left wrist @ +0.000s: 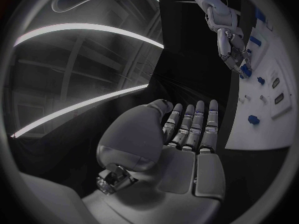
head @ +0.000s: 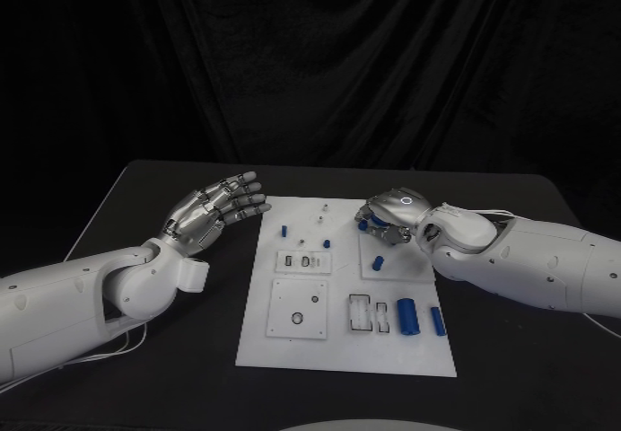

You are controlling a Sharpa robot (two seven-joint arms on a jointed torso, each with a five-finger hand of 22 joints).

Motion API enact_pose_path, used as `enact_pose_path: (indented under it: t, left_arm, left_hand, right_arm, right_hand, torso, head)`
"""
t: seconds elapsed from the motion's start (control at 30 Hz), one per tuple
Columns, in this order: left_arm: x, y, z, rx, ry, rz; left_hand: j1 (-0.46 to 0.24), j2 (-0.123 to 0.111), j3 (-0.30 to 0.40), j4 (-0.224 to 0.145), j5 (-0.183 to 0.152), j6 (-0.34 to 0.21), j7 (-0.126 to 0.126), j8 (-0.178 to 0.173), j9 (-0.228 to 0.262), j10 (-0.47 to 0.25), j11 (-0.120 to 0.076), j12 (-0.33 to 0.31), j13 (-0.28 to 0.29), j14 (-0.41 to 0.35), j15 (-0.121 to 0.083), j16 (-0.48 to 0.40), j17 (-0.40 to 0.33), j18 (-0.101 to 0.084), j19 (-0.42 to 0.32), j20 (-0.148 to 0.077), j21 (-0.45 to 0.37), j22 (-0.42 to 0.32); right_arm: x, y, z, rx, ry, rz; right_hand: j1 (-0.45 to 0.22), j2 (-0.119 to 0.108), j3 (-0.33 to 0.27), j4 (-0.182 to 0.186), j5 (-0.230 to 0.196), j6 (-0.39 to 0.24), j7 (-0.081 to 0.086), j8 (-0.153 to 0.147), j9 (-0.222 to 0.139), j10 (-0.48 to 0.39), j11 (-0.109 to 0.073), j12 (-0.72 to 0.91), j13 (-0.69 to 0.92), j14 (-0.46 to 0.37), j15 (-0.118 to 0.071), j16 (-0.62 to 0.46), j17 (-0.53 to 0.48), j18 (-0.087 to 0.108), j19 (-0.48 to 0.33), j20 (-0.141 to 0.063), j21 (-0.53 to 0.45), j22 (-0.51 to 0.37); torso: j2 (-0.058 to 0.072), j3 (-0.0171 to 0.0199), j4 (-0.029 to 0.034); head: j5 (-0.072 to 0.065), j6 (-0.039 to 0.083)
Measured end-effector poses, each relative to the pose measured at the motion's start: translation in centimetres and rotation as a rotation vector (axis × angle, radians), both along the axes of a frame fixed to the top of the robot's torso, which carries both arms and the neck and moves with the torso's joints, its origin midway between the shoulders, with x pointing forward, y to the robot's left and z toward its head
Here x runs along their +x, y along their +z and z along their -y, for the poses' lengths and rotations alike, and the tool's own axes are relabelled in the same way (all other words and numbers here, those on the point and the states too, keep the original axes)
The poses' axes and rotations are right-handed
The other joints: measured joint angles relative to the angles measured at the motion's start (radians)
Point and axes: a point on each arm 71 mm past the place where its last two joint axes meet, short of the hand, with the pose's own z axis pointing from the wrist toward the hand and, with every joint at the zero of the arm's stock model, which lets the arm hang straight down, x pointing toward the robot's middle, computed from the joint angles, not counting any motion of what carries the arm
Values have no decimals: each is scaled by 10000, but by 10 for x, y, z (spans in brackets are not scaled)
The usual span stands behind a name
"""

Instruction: Assemble the parts on the task board

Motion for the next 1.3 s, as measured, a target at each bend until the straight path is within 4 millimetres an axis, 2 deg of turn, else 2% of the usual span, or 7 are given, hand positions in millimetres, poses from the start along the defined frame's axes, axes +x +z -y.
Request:
enact_pose_path:
  t: [0.23,0.4,0.5,0.57,0.8,1.1,1.3]
  left_arm:
    - [1,0,1,-2,-25,2]
    - [2,-1,2,-6,-55,6]
    - [3,-1,2,-6,-58,7]
    - [3,-1,2,-8,-62,7]
    - [3,-1,1,3,-59,-2]
    - [4,-2,3,33,-94,-33]
    - [6,-3,9,40,-206,-76]
  left_hand:
    - [-29,29,29,-30,0,42,42,41,0,0,0,37,10,-36,35,0,-1,0,0,0,0,0]
    - [-52,52,109,-27,0,41,42,41,11,0,-1,37,10,-35,35,0,-1,-1,0,0,0,1]
    - [-52,52,109,-27,0,41,41,41,10,0,-1,37,9,-35,35,0,-1,-1,0,0,0,1]
    - [-52,52,109,-27,0,41,41,41,10,0,-1,37,9,-35,35,0,-2,-1,0,0,0,1]
    - [-52,52,137,-55,0,89,89,40,9,0,-1,37,9,-35,35,0,-2,-1,0,0,0,1]
    - [-52,52,193,-55,0,89,89,79,20,0,-2,37,17,-35,35,0,-3,0,-36,-36,0,1]
    - [-91,90,247,-55,0,89,89,79,20,0,-2,36,17,-35,35,39,-3,-1,-72,0,0,2]
  right_arm:
    - [2,0,-1,-60,-26,-19]
    - [3,1,-4,-33,-2,10]
    - [3,1,-4,15,10,66]
    - [3,2,-4,61,18,123]
    - [4,7,-4,283,60,418]
    - [12,59,-16,551,449,1358]
    - [18,82,-32,529,732,1694]
  right_hand:
    - [-15,94,204,-125,-258,815,53,146,270,686,-130,-52,1,70,-1,70,132,1,41,-24,1,25]
    - [16,198,325,-247,-474,1487,95,412,534,1432,-305,-158,15,109,-40,70,190,1,64,-46,1,24]
    - [54,234,363,-427,-629,1807,90,551,598,1830,-415,-271,11,186,-172,70,241,1,60,-157,1,24]
    - [56,237,366,-490,-672,1906,19,626,598,2029,-465,-386,5,186,-172,70,251,0,59,-158,1,24]
    - [41,254,308,-568,-709,2127,-5,712,597,2545,-521,-737,-7,220,-207,0,258,0,62,-225,1,23]
    - [-40,331,292,-585,-747,2159,-36,713,595,2736,-542,-1045,-22,548,-240,322,1013,1,189,-242,52,22]
    - [-58,345,267,-609,-748,2158,-36,703,595,2768,-574,-1142,-24,598,-260,456,1227,1,225,-278,52,21]
  torso:
    - [-7,3,-15]
    - [-9,4,-8]
    - [-9,4,-7]
    - [-9,4,-7]
    - [-10,4,-7]
    - [-12,8,-12]
    - [-13,7,-25]
  head:
    - [22,-27]
    - [-9,-35]
    - [-10,-36]
    - [-10,-39]
    - [29,-64]
    - [87,-174]
    - [74,-229]
